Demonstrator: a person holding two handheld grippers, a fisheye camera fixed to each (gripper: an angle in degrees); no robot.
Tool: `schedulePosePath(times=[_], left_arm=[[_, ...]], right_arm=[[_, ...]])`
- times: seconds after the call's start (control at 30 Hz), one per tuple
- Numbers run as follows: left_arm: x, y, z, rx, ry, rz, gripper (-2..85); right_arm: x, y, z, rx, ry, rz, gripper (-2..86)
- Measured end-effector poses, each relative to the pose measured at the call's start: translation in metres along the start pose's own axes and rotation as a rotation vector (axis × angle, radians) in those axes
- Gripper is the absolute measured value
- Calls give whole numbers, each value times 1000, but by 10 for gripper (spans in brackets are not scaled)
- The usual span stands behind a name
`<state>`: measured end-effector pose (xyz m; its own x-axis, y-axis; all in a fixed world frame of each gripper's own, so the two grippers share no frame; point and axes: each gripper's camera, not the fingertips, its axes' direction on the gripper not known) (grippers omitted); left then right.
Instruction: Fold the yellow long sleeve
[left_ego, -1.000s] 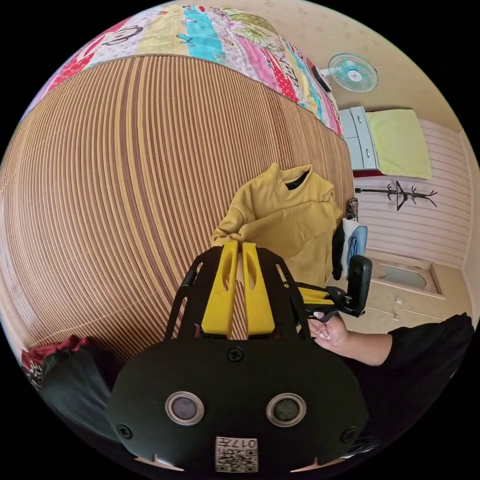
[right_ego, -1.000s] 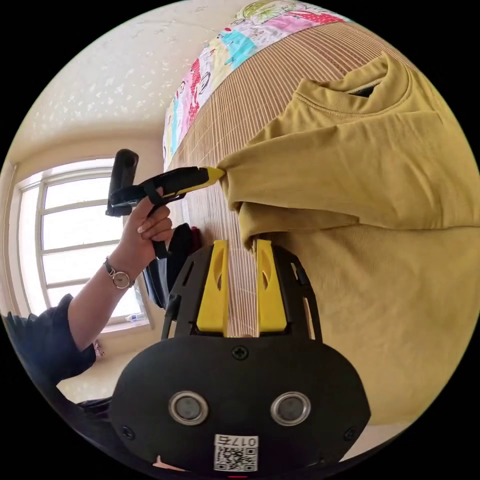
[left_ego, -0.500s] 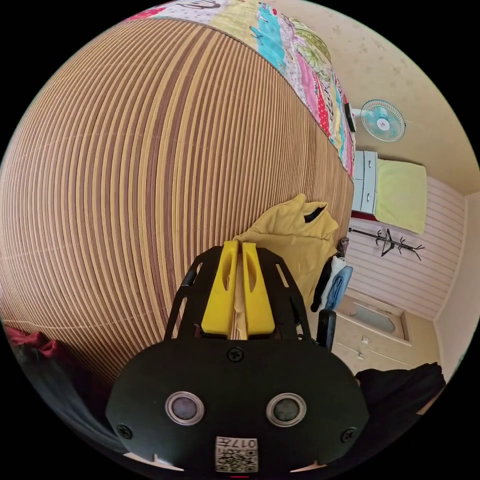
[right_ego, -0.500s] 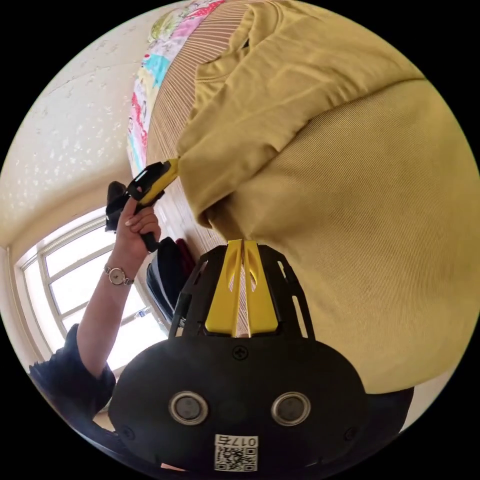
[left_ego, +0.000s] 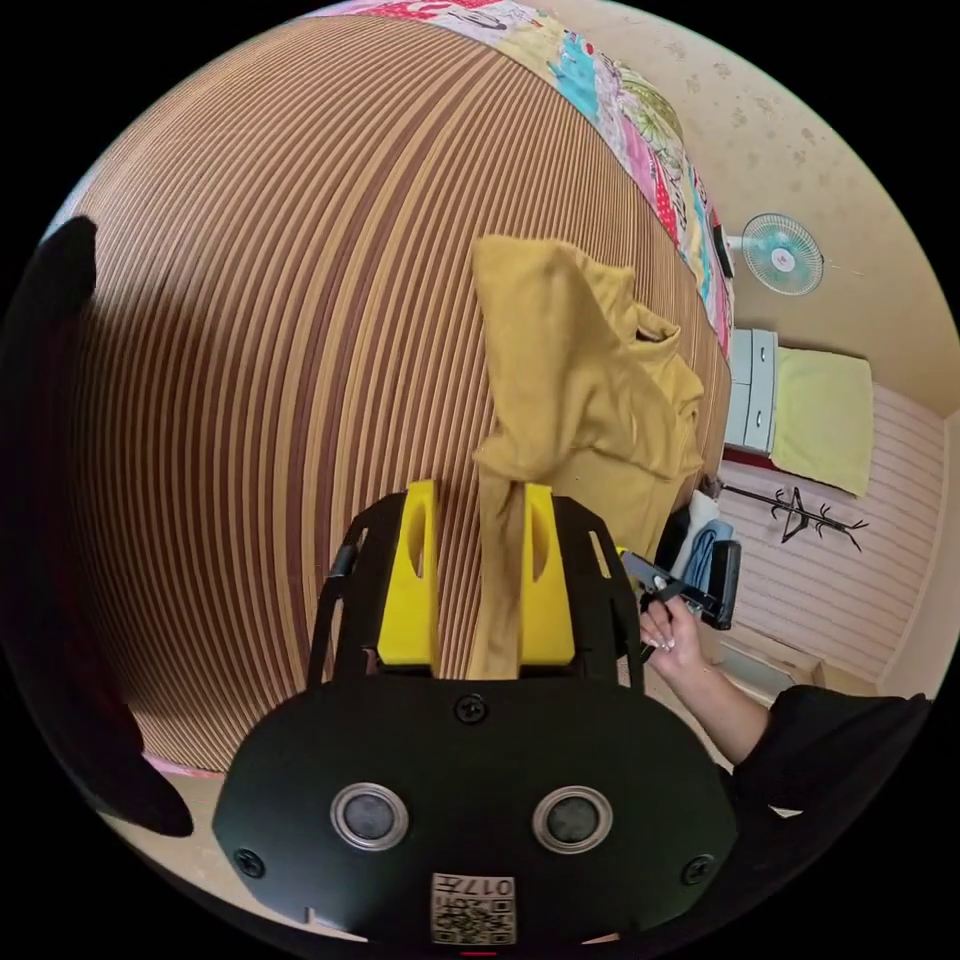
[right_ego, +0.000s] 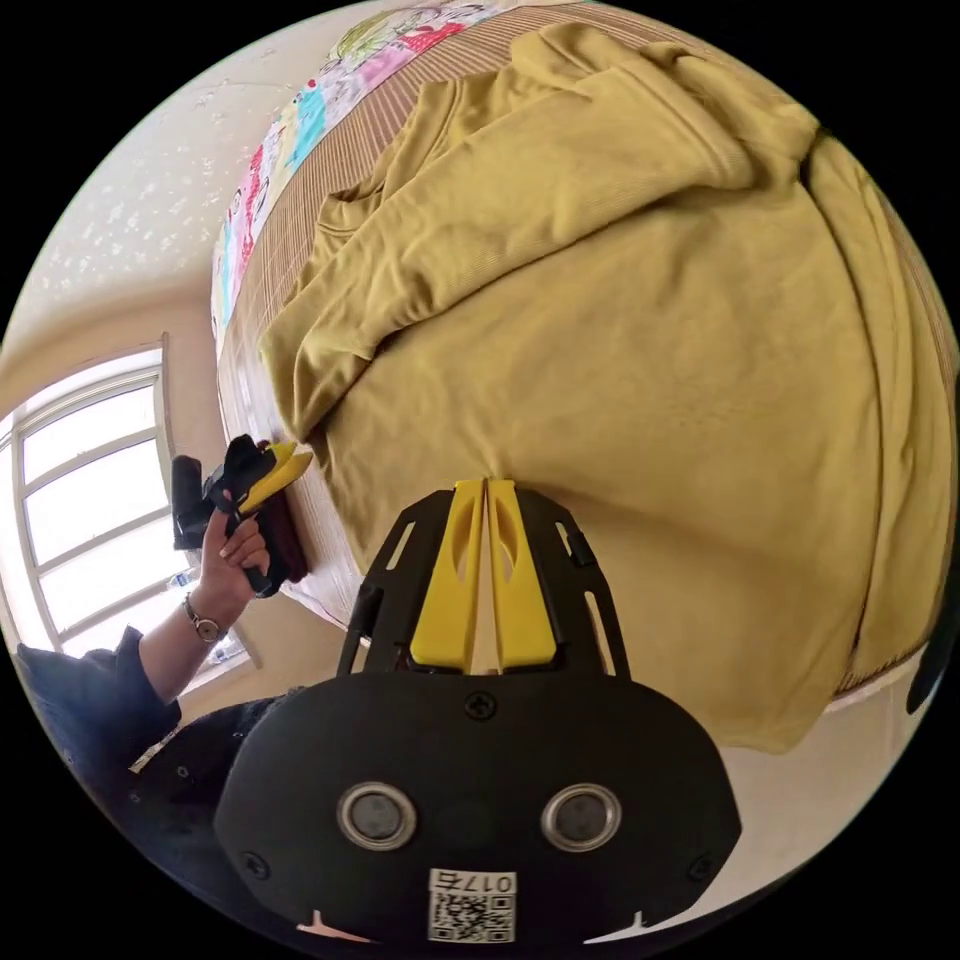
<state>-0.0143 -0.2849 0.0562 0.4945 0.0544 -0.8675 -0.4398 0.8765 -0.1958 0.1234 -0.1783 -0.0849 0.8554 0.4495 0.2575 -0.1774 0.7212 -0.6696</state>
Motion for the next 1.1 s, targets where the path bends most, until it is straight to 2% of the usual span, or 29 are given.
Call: schedulePosePath(times=[0.1, 0.23, 0.4, 0.43, 0.53, 0.6, 0.77, 0.93, 1.03, 1.1], left_arm=[[12, 42, 16, -17, -104, 18, 117], [12, 81, 43, -130, -67, 27, 113], [24, 110, 72, -213, -105, 70, 82], [30, 115, 79, -228, -163, 89, 62], [45, 122, 83, -215, -252, 170, 19], [45, 122, 80, -223, -248, 148, 7], [38, 137, 54, -190, -285, 123, -3], [27, 154, 49, -179, -338, 53, 1], [16, 166, 47, -174, -331, -33, 6], [8, 173, 43, -158, -320, -100, 9]], right_arm=[[18, 15, -18, 20, 46, 48, 4], [35, 38, -40, 85, 118, 129, 5], [54, 76, -72, 196, 269, 267, 9], [56, 79, -73, 193, 285, 270, 9], [67, 85, -61, 66, 368, 223, 7], [62, 93, -61, 70, 403, 94, 7], [63, 96, -68, -26, 389, 29, 7], [85, 113, -80, -35, 199, 138, 13], [134, 145, -103, 125, -175, 368, 28], [187, 186, -115, 342, -536, 652, 63]])
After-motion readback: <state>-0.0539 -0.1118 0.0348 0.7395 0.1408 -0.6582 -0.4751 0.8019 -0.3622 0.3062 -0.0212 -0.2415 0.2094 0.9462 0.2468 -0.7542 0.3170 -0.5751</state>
